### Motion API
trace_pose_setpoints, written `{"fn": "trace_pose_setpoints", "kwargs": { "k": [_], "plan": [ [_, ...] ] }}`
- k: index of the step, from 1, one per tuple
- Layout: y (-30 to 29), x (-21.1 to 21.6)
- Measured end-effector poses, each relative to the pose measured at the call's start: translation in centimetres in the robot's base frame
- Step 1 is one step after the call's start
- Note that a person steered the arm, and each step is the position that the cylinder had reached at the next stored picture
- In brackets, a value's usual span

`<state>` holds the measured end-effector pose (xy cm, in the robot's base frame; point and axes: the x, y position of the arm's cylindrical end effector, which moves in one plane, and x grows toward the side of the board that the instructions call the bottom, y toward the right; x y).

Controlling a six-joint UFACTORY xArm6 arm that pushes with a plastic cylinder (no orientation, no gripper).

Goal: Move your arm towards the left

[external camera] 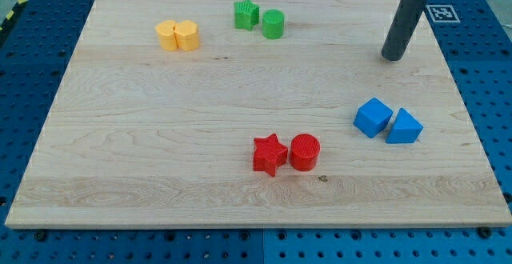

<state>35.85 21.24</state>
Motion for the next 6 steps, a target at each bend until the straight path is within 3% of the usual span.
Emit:
{"fn": "trace_pose_setpoints", "kwargs": {
  "k": [2, 4, 6],
  "plan": [
    [0.0, 0.0],
    [-10.1, 0.0],
    [-11.9, 0.0]
  ]
}}
